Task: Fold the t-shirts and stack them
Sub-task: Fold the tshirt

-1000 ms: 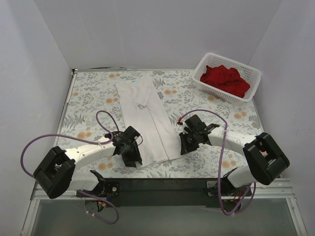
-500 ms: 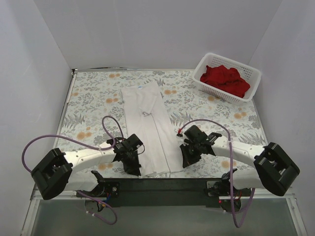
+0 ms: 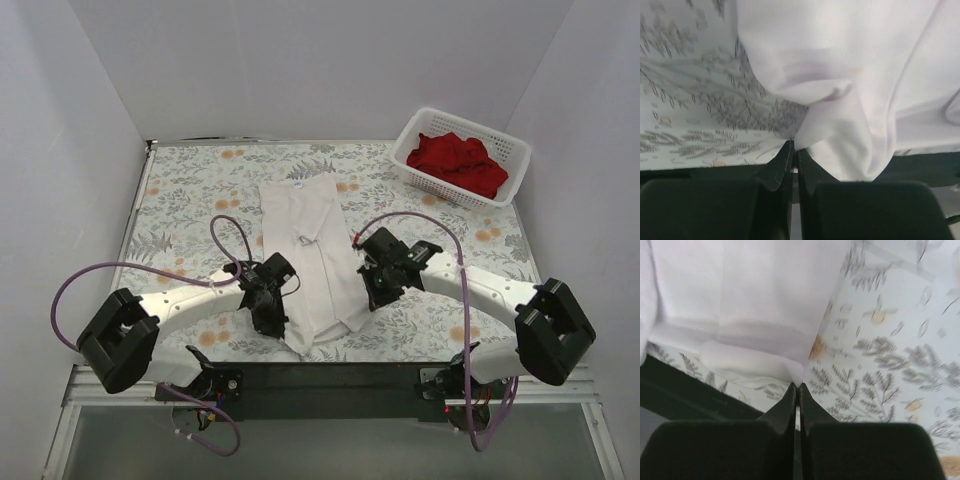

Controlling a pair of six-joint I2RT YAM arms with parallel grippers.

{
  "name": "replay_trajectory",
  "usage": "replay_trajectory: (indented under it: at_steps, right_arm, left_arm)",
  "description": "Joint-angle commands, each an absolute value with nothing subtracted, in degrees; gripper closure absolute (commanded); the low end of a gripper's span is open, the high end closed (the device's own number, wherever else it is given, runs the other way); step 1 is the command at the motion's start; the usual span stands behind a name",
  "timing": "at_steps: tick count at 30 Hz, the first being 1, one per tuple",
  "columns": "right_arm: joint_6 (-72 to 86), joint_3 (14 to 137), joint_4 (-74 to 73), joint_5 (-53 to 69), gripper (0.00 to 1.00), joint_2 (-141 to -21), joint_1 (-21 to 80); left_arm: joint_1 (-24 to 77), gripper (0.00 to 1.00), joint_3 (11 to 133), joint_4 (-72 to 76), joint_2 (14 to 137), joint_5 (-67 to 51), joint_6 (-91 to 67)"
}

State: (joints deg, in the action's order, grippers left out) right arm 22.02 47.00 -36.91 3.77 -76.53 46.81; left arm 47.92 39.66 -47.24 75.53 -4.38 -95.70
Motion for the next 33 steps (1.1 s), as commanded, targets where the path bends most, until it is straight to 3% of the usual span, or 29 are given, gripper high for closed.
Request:
replay_trajectory:
  at_steps: [1, 6, 16, 33]
  right_arm:
    - [16.79, 56.50, -36.47, -2.46, 0.99, -80.93, 44.83]
    - [14.07, 64.50, -36.12, -1.50, 0.99, -85.69, 40.97]
    - [11.69, 74.35, -33.66, 2.46, 0.99, -94.30, 35.60]
    - [10.20, 81.47, -28.66, 4.66, 0.99, -102.03, 32.08]
  left_arm:
    - [42.46, 1.00, 43.94, -43.60, 77.25, -0.79, -90.54]
    - [35.35, 1.00, 51.57, -43.15, 79.44, 5.18, -85.79]
    - [26.55, 1.00, 60.55, -39.29, 87.09, 6.33, -79.98]
    - [20.22, 1.00, 63.37, -29.45, 93.16, 9.67, -77.26]
